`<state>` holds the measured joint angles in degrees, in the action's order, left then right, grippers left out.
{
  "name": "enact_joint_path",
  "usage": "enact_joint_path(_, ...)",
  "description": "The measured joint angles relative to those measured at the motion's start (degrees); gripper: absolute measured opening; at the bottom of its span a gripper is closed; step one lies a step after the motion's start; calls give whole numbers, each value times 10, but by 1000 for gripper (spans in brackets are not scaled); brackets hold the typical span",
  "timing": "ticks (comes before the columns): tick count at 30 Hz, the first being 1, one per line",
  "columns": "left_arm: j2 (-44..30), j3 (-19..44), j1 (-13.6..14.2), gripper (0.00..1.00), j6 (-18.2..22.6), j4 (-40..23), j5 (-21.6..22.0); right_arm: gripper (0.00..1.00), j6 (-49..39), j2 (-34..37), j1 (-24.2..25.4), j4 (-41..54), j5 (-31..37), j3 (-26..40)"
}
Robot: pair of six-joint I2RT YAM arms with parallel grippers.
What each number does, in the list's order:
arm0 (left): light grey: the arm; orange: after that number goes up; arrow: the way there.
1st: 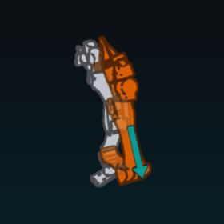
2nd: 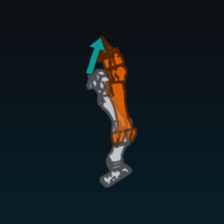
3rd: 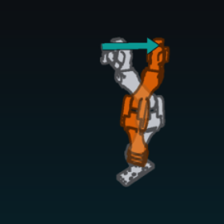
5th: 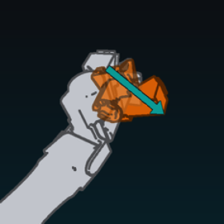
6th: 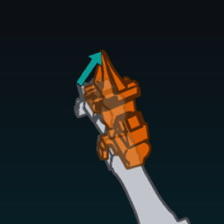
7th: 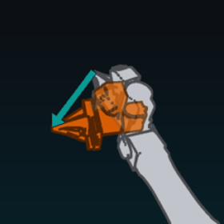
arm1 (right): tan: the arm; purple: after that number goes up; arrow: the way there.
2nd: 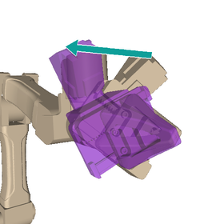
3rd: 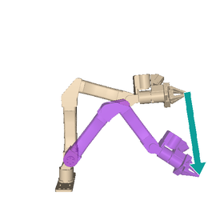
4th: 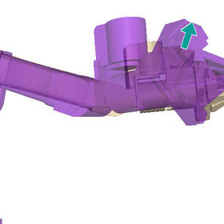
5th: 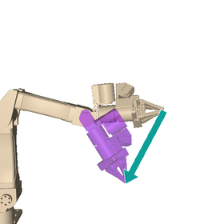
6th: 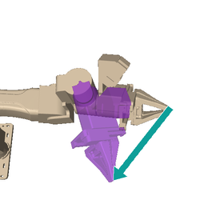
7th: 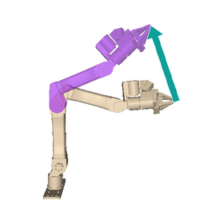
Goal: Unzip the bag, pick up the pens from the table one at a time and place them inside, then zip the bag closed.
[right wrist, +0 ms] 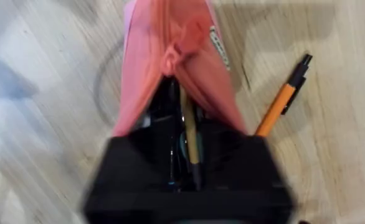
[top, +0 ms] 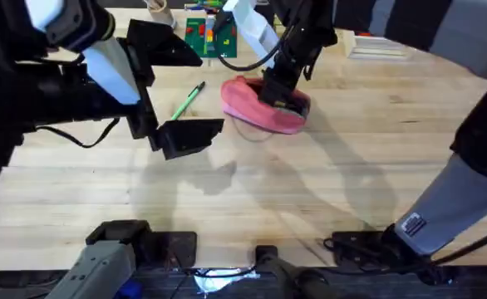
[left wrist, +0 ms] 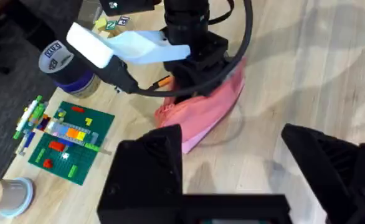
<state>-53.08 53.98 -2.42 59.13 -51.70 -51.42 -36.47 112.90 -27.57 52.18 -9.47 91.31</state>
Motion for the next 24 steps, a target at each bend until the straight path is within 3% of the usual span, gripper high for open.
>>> enact_joint_path(5, 0, 0, 0, 994, 0, 0, 0, 936, 0, 0, 0, 2, -4, -2)
enact_joint_path(6, 0, 0, 0, 994, 0, 0, 0, 978, 0, 0, -1, 3, -5, -2)
enact_joint_path(24, 0, 0, 0, 993, 0, 0, 0, 996, 20, -2, -2, 7, -5, -2)
